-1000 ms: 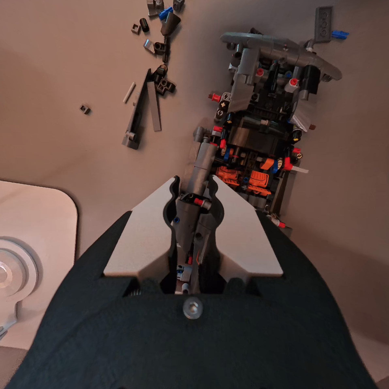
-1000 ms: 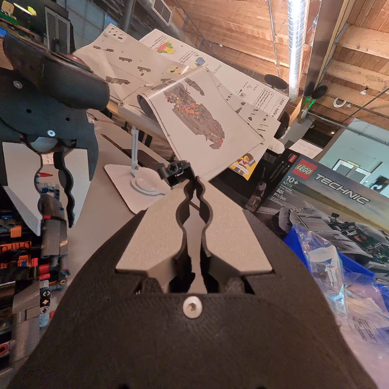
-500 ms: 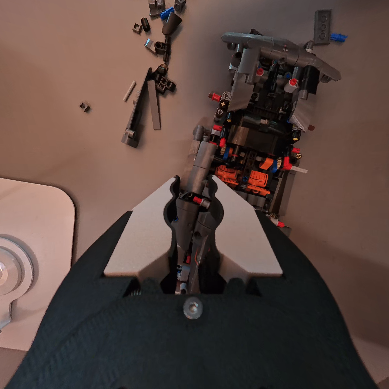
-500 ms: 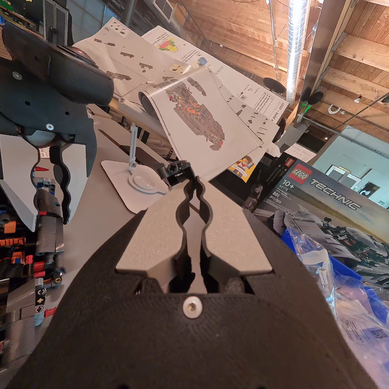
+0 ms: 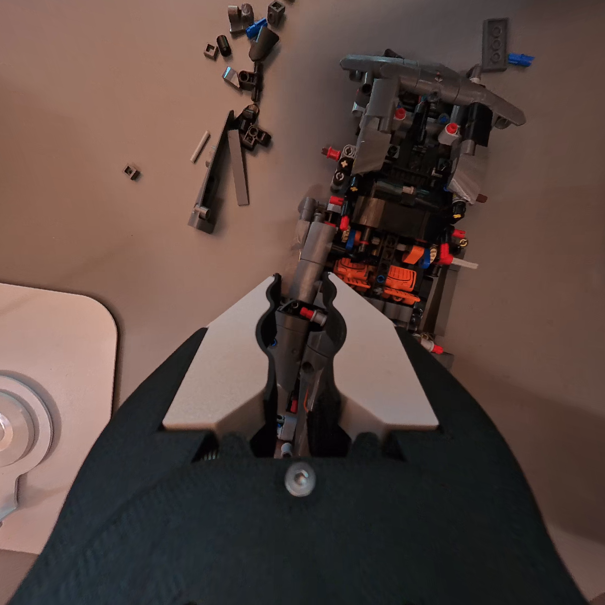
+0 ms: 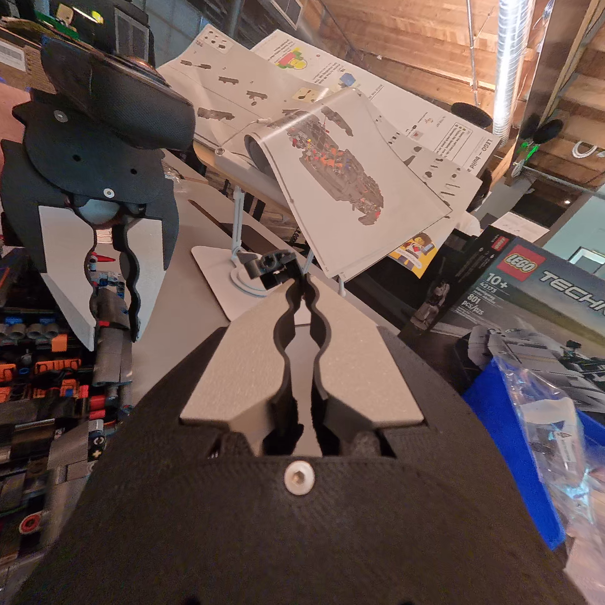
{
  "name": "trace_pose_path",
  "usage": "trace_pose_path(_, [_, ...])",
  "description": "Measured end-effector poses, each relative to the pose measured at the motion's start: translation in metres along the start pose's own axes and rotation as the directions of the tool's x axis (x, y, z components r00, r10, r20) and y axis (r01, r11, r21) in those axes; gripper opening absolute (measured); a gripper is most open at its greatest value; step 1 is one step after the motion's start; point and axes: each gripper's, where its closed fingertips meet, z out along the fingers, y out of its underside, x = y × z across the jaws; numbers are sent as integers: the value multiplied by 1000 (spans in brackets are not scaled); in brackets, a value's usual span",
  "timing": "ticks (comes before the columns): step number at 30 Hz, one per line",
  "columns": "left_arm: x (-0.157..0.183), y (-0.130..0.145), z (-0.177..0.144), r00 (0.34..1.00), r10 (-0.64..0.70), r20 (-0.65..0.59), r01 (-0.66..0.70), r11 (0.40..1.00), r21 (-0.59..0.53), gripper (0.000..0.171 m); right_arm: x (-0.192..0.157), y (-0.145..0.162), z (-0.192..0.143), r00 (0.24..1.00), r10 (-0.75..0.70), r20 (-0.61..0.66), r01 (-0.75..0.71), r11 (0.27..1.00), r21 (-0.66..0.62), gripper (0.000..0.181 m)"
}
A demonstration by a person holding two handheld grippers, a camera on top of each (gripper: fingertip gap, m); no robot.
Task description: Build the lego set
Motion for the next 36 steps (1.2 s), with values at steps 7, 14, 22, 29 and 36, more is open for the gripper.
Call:
trace_pose_path(7, [0, 1, 1, 1000, -4, -2, 4, 1000, 18, 23, -13, 3, 4, 992, 77, 104, -79, 997, 12, 0])
trace_pose_path(14, [-1, 1, 0, 1000, -13, 0, 13, 999, 36, 24, -17, 5, 6, 982, 126, 137, -130, 991, 23, 0])
trace_pose_path(22, [-5, 0, -5, 999, -48, 24, 46, 996, 75, 31, -12, 4, 5, 988, 111, 107, -115, 993, 30, 0])
trace_pose_path(29, [-5, 2, -7, 997, -67, 31, 64, 994, 85, 32, -15, 2, 5, 992, 77, 98, -80, 996, 27, 0])
trace_pose_path(36, [-5, 2, -10, 996, -77, 36, 72, 992, 106, 31, -12, 3, 5, 993, 77, 84, -79, 997, 22, 0])
